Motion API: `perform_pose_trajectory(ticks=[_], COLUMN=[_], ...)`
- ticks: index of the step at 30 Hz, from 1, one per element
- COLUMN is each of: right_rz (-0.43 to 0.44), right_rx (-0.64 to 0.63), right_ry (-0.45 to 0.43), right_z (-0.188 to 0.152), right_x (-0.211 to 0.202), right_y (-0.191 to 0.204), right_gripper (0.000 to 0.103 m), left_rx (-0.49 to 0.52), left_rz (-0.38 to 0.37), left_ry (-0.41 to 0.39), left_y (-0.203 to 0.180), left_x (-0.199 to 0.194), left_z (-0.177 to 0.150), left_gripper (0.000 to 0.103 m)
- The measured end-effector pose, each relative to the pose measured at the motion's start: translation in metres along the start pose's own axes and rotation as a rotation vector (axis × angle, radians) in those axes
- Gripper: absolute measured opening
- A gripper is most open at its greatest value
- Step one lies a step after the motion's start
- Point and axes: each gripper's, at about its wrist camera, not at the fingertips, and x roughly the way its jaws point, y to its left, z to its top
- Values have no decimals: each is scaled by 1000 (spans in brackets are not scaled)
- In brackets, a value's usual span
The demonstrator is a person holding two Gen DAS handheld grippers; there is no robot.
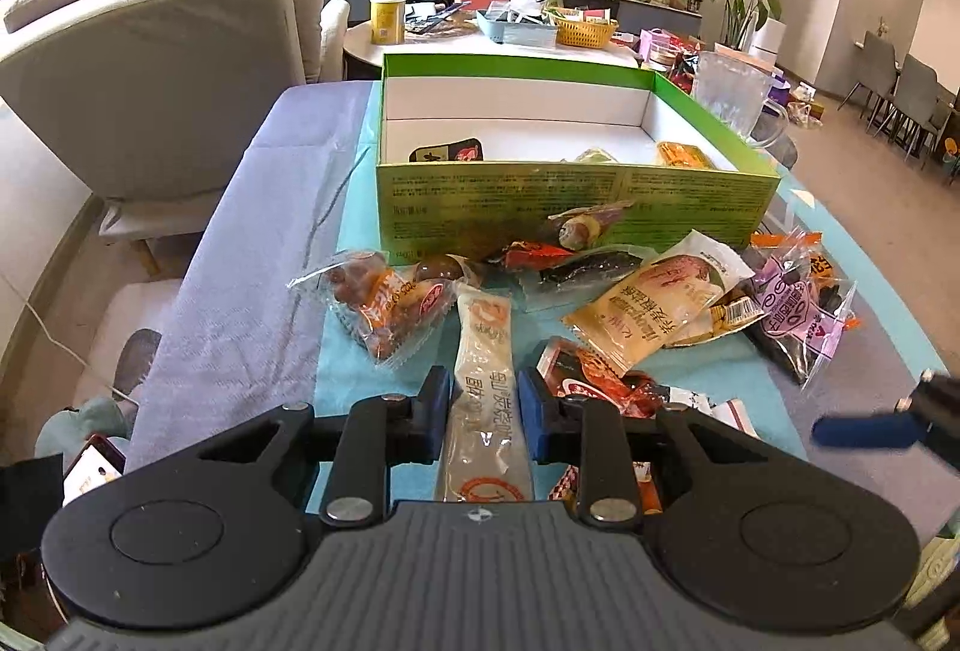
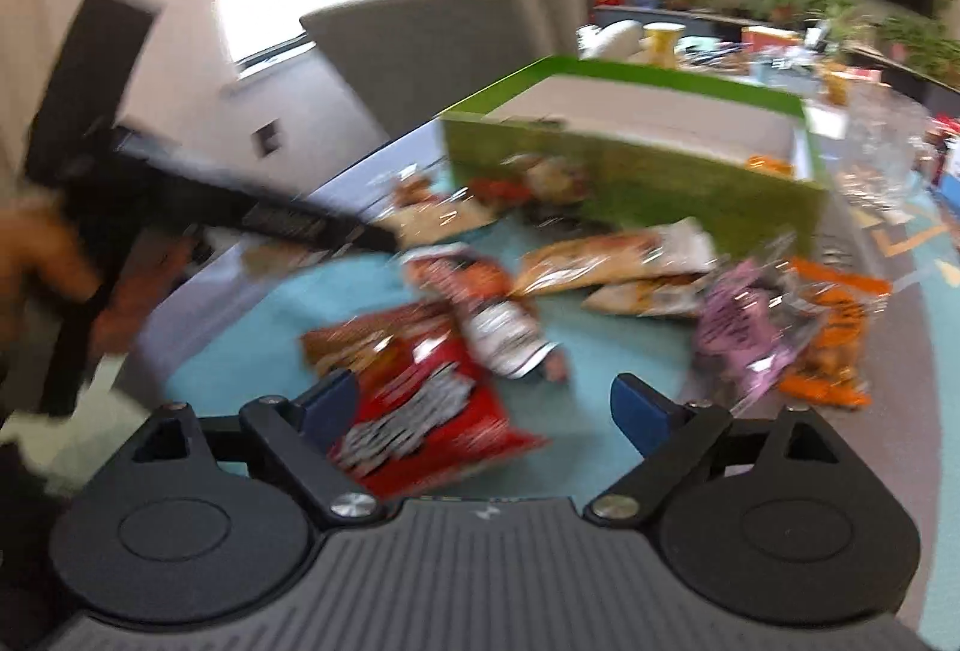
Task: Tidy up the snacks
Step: 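Grasp the long white stick snack with the left tool while the right tool grasps the red chip bag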
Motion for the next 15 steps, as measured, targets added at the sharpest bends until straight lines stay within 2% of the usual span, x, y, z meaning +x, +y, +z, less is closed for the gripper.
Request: perform_pose_trajectory(ticks=[3,9,13,15], right_rz=[36,11,52,28], right_rx=[0,-103,-116,-150], right_ry=[41,65,114,102], right_z=[-4,2,6,7], right_x=[8,31,54,59], right_y=[5,22,27,34], right_gripper=[73,73,73,73], left_rx=[-2,-1,3,3], left_rz=[-1,-6,-6,-6], left_ry=[0,-6,-12,-12], left_y=[0,-1,-3,-3], left_x=[-1,-6,-8,-8], left_z=[-2,-2,-1,-1], left_gripper=[23,24,24,24])
